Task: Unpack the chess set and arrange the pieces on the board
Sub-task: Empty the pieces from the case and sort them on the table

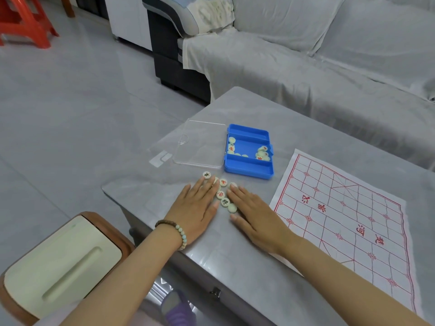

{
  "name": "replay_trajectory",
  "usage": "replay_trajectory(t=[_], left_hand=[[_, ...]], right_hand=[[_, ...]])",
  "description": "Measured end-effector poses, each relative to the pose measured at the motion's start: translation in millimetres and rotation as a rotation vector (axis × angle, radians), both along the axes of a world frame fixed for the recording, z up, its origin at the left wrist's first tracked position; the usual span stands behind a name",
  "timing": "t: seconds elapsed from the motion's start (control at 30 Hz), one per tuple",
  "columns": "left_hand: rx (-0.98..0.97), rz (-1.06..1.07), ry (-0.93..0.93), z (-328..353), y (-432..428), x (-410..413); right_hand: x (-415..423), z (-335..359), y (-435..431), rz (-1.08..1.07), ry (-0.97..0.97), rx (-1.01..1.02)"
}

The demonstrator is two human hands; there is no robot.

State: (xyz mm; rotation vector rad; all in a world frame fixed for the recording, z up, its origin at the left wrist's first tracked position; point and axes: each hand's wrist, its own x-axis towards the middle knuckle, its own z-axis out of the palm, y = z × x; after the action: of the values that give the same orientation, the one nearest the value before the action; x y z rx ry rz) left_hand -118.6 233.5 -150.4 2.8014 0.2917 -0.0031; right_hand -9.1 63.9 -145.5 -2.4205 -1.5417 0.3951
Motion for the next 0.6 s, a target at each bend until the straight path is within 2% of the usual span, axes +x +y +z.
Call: replay_trajectory(t=[0.23, 0.47, 0.6], left_hand=[[0.003, 0.038, 0.075, 4.0, -4.6, -6.1], [-0.048, 0.104, -0.038, 4.5, 7.7, 9.5], [-0.122, 0.178, -0.065, 13.7, 13.9, 20.9]], right_hand=[[-4.7, -0.4, 3.0, -0.02, -0.056, -0.028], [-1.5, 1.4, 5.4, 0.015, -0.031, -0.045], [26.3, 21.5, 12.4, -0.121, 0.034, 0.145]])
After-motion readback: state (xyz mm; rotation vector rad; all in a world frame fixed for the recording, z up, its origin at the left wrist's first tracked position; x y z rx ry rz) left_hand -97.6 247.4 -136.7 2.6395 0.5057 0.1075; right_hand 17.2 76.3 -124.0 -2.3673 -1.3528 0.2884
